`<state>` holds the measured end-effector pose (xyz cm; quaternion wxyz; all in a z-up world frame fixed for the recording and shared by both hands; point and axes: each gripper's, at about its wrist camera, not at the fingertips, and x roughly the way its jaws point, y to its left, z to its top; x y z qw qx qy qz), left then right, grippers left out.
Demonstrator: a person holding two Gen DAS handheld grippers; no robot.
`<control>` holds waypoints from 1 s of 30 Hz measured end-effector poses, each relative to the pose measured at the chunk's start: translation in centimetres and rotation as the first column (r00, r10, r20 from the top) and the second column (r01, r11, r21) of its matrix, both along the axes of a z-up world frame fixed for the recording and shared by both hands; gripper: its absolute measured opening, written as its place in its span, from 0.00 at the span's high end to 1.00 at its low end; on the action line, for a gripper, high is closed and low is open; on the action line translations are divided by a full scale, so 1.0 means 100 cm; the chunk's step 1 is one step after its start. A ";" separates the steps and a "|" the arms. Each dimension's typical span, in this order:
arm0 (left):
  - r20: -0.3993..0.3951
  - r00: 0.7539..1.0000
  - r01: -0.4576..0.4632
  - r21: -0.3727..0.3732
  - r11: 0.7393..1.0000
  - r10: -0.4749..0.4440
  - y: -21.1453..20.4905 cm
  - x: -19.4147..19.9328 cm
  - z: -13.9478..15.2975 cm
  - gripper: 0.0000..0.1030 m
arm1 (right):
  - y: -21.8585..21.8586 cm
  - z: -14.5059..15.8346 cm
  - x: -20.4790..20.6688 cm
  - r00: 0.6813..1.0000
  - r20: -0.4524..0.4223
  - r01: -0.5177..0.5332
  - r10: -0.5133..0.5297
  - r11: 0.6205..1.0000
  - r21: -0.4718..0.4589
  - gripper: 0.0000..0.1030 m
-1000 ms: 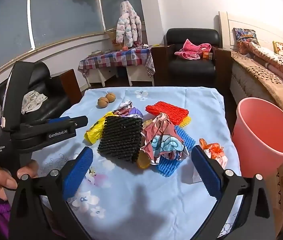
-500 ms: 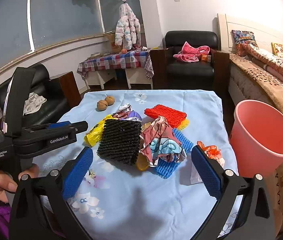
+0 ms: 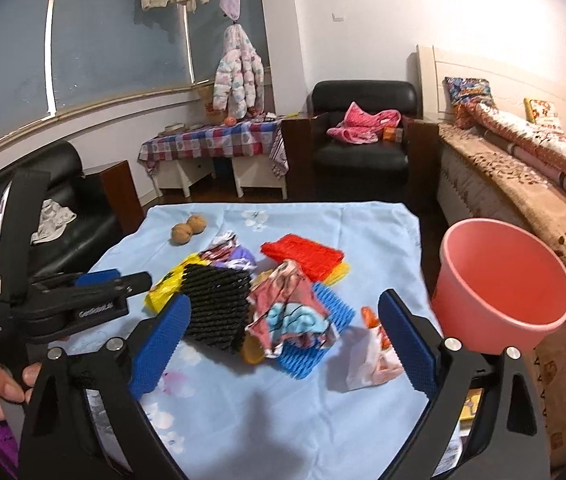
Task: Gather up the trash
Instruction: 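Move both tools toward the cluttered items on the table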
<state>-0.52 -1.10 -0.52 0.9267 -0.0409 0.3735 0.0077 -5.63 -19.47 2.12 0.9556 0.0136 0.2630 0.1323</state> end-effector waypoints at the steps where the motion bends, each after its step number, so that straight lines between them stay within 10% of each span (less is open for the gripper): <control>1: 0.001 1.000 -0.001 0.000 1.000 0.001 0.001 0.000 0.000 0.54 | -0.001 0.000 0.001 1.000 0.003 0.005 -0.005 1.000 -0.001 0.08; 30: -0.050 0.998 0.025 0.001 1.000 -0.025 -0.005 0.005 -0.007 0.54 | -0.025 -0.006 0.016 0.997 -0.026 0.074 -0.073 0.997 0.023 0.19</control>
